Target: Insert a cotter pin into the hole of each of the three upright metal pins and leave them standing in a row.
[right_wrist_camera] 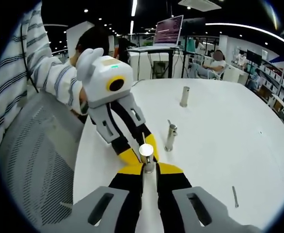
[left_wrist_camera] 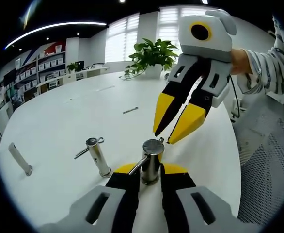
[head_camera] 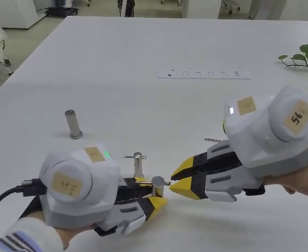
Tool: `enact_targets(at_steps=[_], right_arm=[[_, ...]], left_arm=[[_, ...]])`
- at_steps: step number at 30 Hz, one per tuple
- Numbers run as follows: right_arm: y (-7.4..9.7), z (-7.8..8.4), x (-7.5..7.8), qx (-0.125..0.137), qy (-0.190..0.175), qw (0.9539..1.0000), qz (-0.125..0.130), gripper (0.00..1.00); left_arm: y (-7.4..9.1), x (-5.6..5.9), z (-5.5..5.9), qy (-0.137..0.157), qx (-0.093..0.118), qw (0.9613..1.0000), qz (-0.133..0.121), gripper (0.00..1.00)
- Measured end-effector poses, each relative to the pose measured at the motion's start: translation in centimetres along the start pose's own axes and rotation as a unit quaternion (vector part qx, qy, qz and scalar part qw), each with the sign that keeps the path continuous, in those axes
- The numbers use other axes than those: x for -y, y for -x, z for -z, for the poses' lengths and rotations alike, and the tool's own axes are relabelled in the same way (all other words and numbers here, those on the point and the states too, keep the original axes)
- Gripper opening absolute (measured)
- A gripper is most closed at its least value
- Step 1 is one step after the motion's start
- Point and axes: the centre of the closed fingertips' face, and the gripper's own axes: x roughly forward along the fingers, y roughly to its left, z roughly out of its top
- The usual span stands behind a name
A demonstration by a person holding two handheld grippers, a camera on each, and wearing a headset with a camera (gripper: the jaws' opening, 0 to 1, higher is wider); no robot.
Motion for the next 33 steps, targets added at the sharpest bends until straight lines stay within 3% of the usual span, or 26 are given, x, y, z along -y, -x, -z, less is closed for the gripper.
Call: enact_targets(at_steps=[10, 14, 21, 28, 33], right_arm=[[0.0, -0.1, -0.6, 0.003, 0.004, 1.0, -0.006, 0.19], [-0.2, -0.3, -0.9, 0.003, 0.012, 0.9999, -0.01, 0.24], [-0.6, -0.4, -0.9, 0.003, 0.01, 0.9999, -0.011, 0.29], [-1.1, -0.5, -1.3, 0.005, 0.008, 0.9998, -0.015, 0.3], [-1.7, -0.6, -1.5, 0.002, 0.015, 0.9997, -0.019, 0.31]], left_arm=[[1.2, 0.7, 0.1, 0.017, 0.005, 0.9997, 0.016, 0.37], [2.0, 0.6, 0.2, 0.023, 0.011, 0.9997, 0.005, 0.64], [3.2, 1.0, 0.7, 0.055, 0.02, 0.9983, 0.006, 0.87], [4.1, 1.2, 0.4, 0.072, 0.038, 0.9967, 0.005, 0.99], [4.5, 1.1, 0.6, 0.077, 0.034, 0.9964, -0.007, 0.99]])
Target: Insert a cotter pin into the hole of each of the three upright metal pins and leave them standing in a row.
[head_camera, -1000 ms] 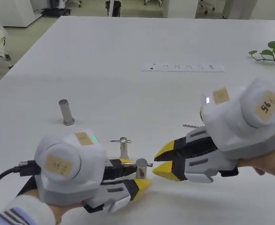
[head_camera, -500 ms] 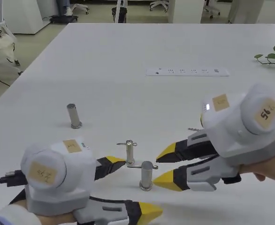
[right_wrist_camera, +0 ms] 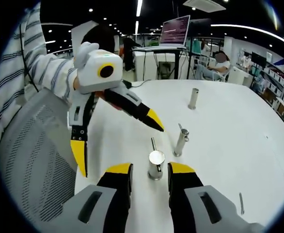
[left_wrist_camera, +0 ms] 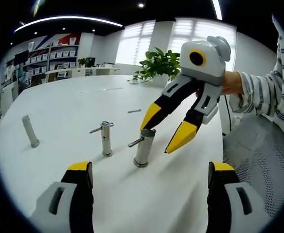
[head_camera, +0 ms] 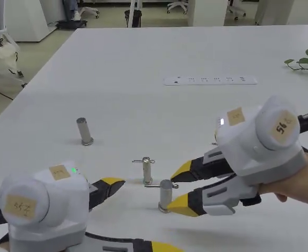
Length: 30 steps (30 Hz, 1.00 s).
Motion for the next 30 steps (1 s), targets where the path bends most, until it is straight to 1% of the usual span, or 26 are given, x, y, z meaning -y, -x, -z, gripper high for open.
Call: enact_targets(at_steps=[3, 8, 9, 11, 15, 17, 19, 20, 22, 25, 30], right_arm=[[-0.4, -0.1, 0.0, 0.0, 0.0, 1.0, 0.0, 0.3], [-1.2, -0.1, 0.4, 0.001, -0.004, 1.0, 0.008, 0.3], [-1.3, -0.1, 0.5, 0.002, -0.002, 0.9999, 0.01, 0.29], [-1.6, -0.1, 0.7, 0.005, -0.01, 0.9999, 0.012, 0.29], [-2.1, -0.1, 0.6, 0.007, -0.014, 0.9998, 0.012, 0.28], [-2.4, 0.0, 0.5, 0.009, -0.016, 0.9998, 0.008, 0.28], [-2.6, -0.1, 0.3, 0.011, -0.016, 0.9998, 0.007, 0.26], [-2.7, -0.1, 0.2, 0.011, -0.015, 0.9998, 0.006, 0.26], [-2.9, -0.1, 0.3, 0.011, -0.013, 0.9998, 0.01, 0.26], [-3.0, -0.1, 0.4, 0.011, -0.012, 0.9998, 0.013, 0.24], [-3.1, 0.2, 0.7, 0.009, -0.013, 0.9997, 0.018, 0.2]], left_arm=[[0.3, 0.0, 0.1, -0.006, -0.002, 1.0, -0.001, 0.99], [0.7, -0.5, 0.1, -0.003, -0.004, 0.9999, -0.013, 0.99], [0.8, -0.6, 0.0, 0.001, -0.003, 0.9999, -0.014, 0.99], [1.0, -0.5, -0.2, 0.009, 0.002, 0.9999, -0.013, 0.99], [1.1, -0.4, -0.6, 0.01, 0.011, 0.9998, -0.014, 0.99], [1.2, -0.5, -0.4, 0.018, 0.005, 0.9997, -0.017, 0.99], [1.2, -0.6, -0.4, 0.01, 0.005, 0.9997, -0.02, 0.99], [1.2, -0.6, -0.3, 0.012, 0.004, 0.9997, -0.02, 0.99], [1.2, -0.6, -0.3, 0.016, 0.002, 0.9997, -0.02, 0.99], [1.2, -0.7, -0.2, 0.015, -0.002, 0.9996, -0.022, 0.99], [1.3, -0.9, -0.3, 0.016, 0.0, 0.9996, -0.025, 0.99]])
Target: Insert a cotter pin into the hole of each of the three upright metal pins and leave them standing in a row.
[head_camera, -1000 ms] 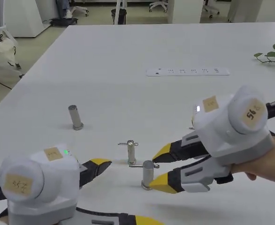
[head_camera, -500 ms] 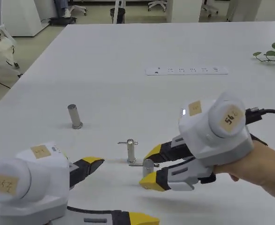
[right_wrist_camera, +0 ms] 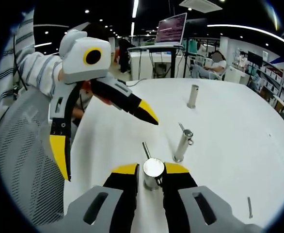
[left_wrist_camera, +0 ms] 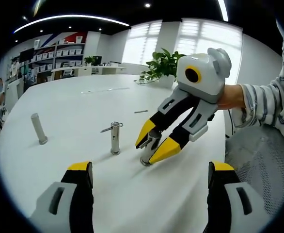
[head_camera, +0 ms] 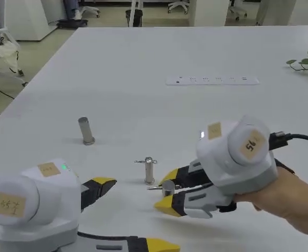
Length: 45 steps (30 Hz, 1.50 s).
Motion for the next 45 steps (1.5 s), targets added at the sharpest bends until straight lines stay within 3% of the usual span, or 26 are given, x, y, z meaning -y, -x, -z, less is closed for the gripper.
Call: enact_targets(at_steps=[10, 18, 29, 33, 38, 45], right_arm=[[0.0, 0.1, 0.2, 0.009, -0.006, 0.9999, -0.002, 0.16], [0.5, 0.4, 0.6, 0.003, 0.016, 0.9999, -0.007, 0.14], [2.8, 1.8, 4.6, -0.013, 0.013, 0.9998, 0.011, 0.14], [3.4, 2.0, 5.7, -0.004, 0.006, 0.9999, 0.015, 0.14], [3.7, 2.1, 6.4, 0.009, -0.011, 0.9998, 0.016, 0.14], [3.7, 2.6, 6.5, 0.006, -0.013, 0.9998, 0.013, 0.14]], left_arm=[[0.2, -0.5, 0.1, 0.002, 0.001, 1.0, -0.006, 0.99], [0.3, -0.7, -0.2, 0.004, 0.005, 1.0, -0.007, 0.99], [0.8, -1.4, -0.4, 0.012, 0.008, 0.9997, -0.017, 0.99], [0.9, -1.6, -0.4, 0.011, 0.005, 0.9997, -0.02, 0.99], [1.0, -1.8, -0.3, 0.011, 0.001, 0.9997, -0.022, 0.99], [1.1, -2.0, -0.2, 0.008, -0.003, 0.9997, -0.024, 0.99]])
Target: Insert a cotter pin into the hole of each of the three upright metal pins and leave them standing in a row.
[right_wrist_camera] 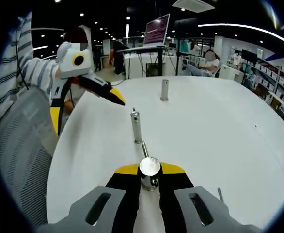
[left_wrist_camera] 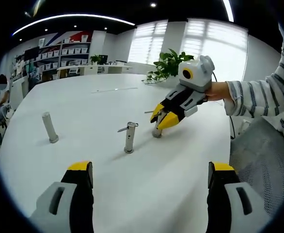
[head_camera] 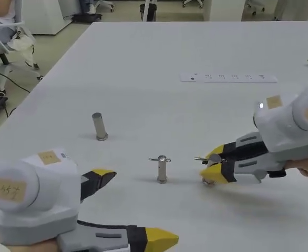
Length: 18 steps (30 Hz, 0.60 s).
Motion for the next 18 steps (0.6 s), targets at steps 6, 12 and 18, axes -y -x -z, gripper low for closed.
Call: enact_targets(at_steps=[6, 12, 18], right_arm=[[0.06, 0.16, -0.04, 0.002, -0.001, 1.0, -0.001, 0.14], [0.09, 0.11, -0.14, 0.01, 0.004, 0.9999, -0.002, 0.15], [0.14, 0.1, -0.19, 0.02, -0.002, 0.9998, -0.007, 0.15]], left_arm=[[0.14, -0.16, 0.09, 0.0, -0.002, 1.0, -0.002, 0.99], [0.22, -0.2, 0.3, 0.008, -0.003, 1.0, -0.003, 0.99], [0.3, -0.19, 0.22, 0.013, 0.003, 0.9999, -0.003, 0.98]])
